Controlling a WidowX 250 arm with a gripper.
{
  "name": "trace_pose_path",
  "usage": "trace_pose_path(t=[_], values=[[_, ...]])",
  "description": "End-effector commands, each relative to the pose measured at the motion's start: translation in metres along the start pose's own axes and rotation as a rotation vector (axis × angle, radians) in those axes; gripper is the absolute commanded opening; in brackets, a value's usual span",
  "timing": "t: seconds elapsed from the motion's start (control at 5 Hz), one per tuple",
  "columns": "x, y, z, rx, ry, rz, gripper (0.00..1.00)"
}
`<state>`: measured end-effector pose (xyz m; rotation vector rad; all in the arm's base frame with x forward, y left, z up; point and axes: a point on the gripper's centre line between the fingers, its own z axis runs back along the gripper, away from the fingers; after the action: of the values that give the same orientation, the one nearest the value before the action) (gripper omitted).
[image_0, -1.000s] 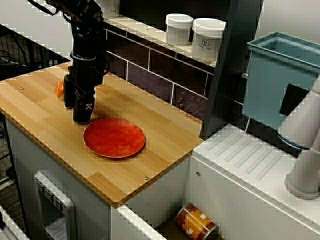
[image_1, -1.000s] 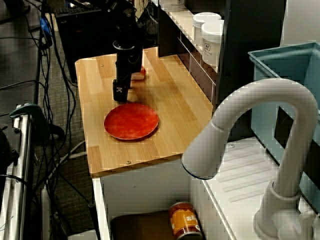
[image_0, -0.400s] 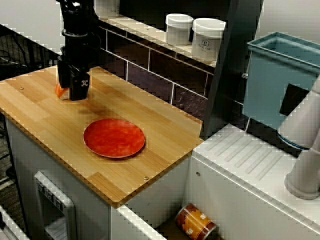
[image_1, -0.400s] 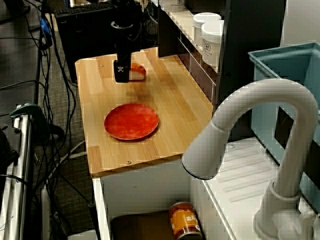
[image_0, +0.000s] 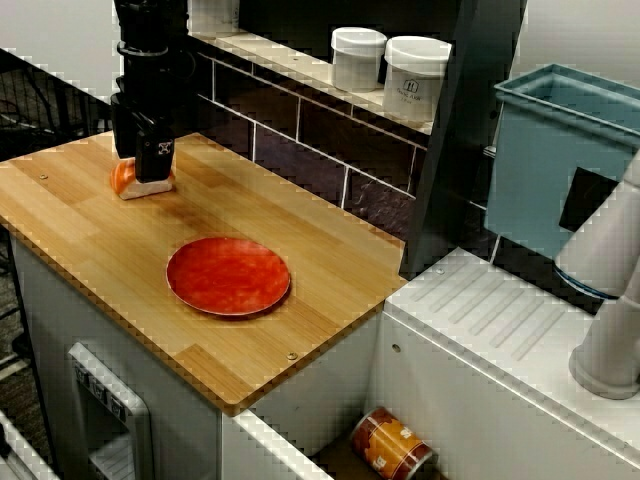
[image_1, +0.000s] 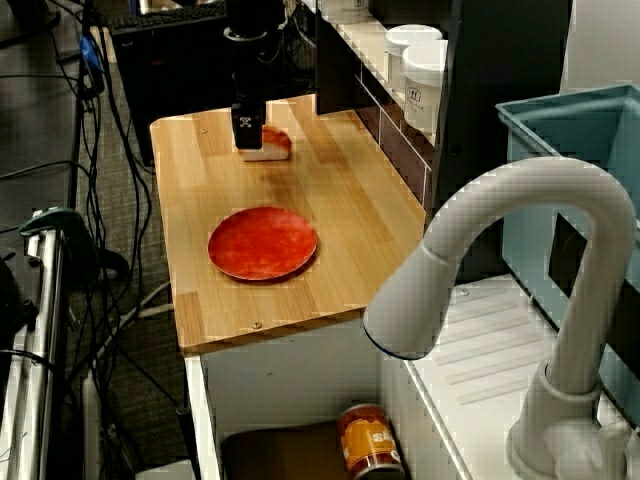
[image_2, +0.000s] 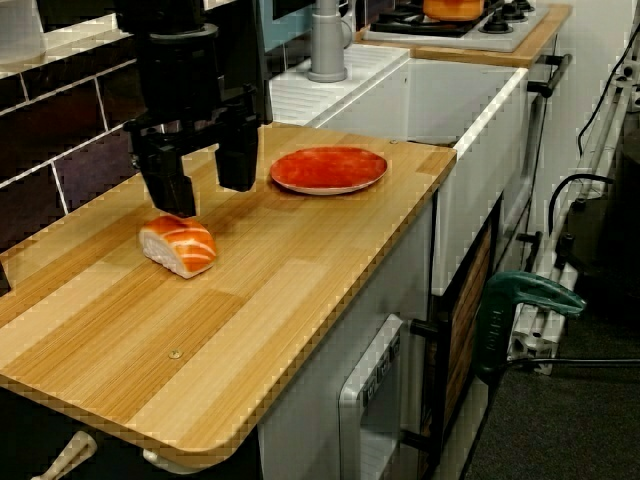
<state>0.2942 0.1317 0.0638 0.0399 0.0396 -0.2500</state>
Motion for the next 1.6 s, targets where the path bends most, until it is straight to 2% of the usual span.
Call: trace_pose_path(t=[0.0,0.2,0.6,0.8,1.2,1.4], values=[[0.000,0.031,0.013,0.036,-0.068,0.026,1.00],[0.001,0.034,0.005,0.042,-0.057,0.026,1.00],[0.003,0.029,0.001,0.003,-0.053,0.041,1.00],[0.004,0.030,-0.002,0.002,-0.052,0.055,1.00],[0.008,0.029,-0.016,0.022,-0.023,0.058,1.00],[0.009,0.028,-0.019,0.037,-0.004,0.064,0.00]])
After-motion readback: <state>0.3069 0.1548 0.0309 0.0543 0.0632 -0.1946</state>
